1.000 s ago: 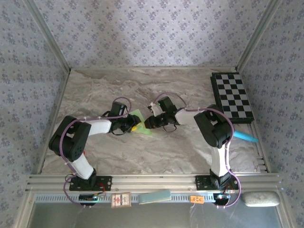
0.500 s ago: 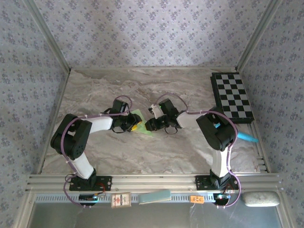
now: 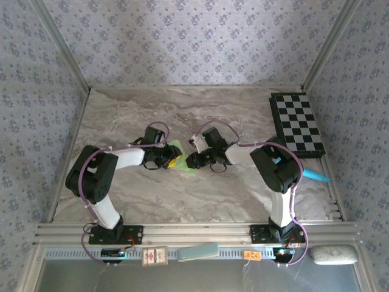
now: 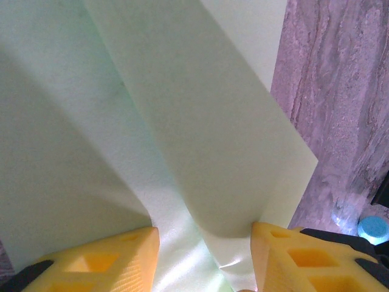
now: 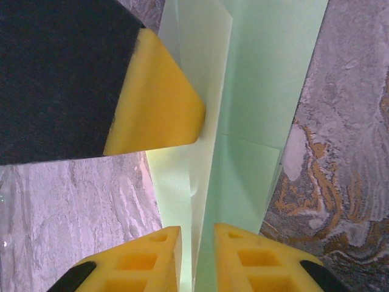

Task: Fold a paper plane with a square sheet of paper (pick it up from the middle)
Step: Fourth fold the wing at the center of the table.

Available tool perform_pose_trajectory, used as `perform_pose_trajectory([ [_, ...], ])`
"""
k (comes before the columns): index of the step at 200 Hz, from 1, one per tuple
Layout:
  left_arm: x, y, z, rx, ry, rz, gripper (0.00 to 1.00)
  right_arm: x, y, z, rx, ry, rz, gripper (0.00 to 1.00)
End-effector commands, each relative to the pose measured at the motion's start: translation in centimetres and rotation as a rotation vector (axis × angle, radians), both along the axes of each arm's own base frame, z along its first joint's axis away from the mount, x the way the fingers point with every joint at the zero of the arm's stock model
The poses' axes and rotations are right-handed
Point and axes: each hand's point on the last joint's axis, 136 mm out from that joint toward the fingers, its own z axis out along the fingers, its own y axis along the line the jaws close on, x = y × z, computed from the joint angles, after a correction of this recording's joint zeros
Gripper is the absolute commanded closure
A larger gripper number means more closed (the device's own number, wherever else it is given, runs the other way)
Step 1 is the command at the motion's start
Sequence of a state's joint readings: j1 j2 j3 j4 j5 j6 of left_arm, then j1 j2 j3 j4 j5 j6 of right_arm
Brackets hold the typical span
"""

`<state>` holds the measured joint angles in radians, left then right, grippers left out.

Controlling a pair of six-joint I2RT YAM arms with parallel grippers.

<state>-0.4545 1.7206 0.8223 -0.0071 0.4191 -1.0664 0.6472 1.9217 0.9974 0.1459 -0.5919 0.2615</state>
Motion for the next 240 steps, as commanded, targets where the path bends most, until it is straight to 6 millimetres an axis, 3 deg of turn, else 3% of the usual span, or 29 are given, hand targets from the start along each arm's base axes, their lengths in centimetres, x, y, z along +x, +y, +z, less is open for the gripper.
perform_pose_trajectory([
  [1, -4.3, 2.5, -5.2, 0.148, 0.202, 0.012, 0.54, -0.8, 0.3, -0.6, -0.004, 0.021, 0.033, 0.78],
  [139, -3.7, 2.1, -4.3, 0.126, 0.171, 0.006, 0.51, -1.4, -0.1, -2.0, 0.023, 0.116, 0.033, 0.93],
  [167, -2.0, 1.6, -1.8, 0.080, 0.084, -0.003, 0.48, -1.5, -0.2, -2.1, 0.044, 0.153, 0.028, 0.95],
  [212, 1.4, 0.4, 5.2, 0.001, -0.133, -0.046, 0.43, -1.4, -0.3, -1.8, 0.091, 0.222, 0.014, 0.97],
  [240, 1.8, 0.7, 6.7, -0.020, -0.203, -0.043, 0.43, -1.2, -0.3, -1.6, 0.106, 0.262, 0.002, 0.98],
])
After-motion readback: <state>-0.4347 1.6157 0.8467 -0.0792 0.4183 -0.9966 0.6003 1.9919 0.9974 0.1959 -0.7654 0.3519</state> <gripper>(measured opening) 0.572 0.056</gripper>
